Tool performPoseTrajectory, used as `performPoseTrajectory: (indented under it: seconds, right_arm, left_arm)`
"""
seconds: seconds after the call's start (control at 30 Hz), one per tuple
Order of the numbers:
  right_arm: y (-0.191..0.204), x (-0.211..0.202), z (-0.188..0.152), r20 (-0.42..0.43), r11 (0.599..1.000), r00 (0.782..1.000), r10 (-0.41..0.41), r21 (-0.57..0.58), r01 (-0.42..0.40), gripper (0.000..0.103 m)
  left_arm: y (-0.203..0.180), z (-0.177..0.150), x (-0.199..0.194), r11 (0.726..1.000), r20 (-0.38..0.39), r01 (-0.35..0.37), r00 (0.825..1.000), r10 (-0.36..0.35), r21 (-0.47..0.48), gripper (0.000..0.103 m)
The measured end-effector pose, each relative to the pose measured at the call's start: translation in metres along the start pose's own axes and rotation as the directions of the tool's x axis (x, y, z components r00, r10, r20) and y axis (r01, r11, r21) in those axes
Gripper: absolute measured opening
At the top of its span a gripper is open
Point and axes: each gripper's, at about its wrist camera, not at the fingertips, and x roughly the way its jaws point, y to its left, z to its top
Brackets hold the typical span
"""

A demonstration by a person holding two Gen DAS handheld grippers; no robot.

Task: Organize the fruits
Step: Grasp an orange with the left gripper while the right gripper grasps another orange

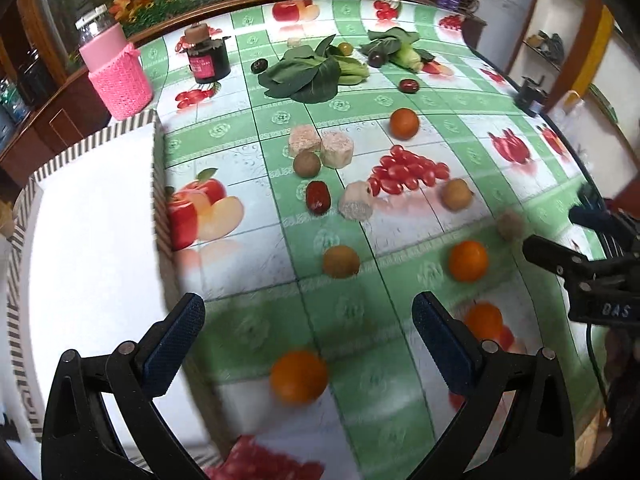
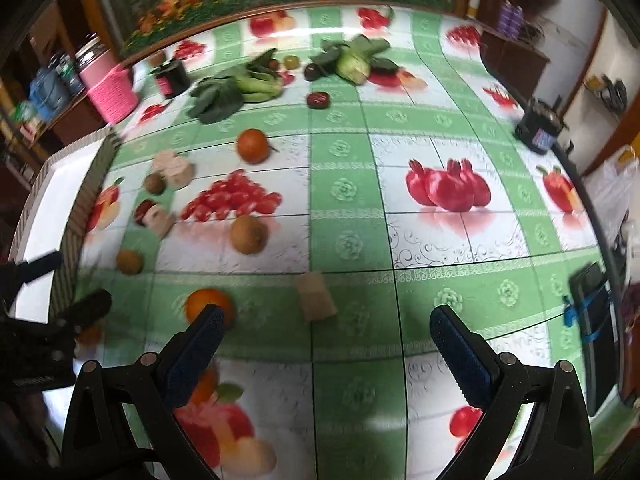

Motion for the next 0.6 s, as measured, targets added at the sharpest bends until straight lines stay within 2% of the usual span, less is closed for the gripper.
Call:
performPoseTrajectory:
  seconds: [0.1, 0.2, 0.27, 0.47, 0.6]
  right_arm:
    - [0.007, -0.010, -0.003, -0.002, 1.000, 1.000, 0.015, -0.023, -0.015, 0.103]
    - [0.012, -0.015, -0.011, -0.020, 0.998, 0.998, 0.054, -0.044, -0.055, 0.102]
    - [0.017, -0.015, -0.017, -0.038, 0.995, 0.996, 0.083, -0.055, -0.085, 0.095]
    - [0.034, -0.014, -0.032, -0.079, 0.986, 0.987, 0.141, -0.082, -0.148, 0.087]
    - [0.043, -0.010, -0.037, -0.103, 0.981, 0.984, 0.147, -0.112, -0.158, 0.080]
  left_arm:
    - [0.007, -0.007, -0.013, 0.999, -0.013, 0.026, 1.000, -0.026, 0.023, 0.103]
    - [0.011, -0.016, -0.020, 0.996, -0.037, 0.082, 0.996, -0.081, 0.031, 0.103]
    - [0.012, -0.019, -0.023, 0.994, -0.042, 0.104, 0.994, -0.102, 0.038, 0.103]
    - [0.026, -0.027, -0.029, 0.991, -0.050, 0.123, 0.991, -0.121, 0.048, 0.103]
    - [0.029, -0.028, -0.024, 0.991, -0.063, 0.133, 0.989, -0.131, 0.033, 0.103]
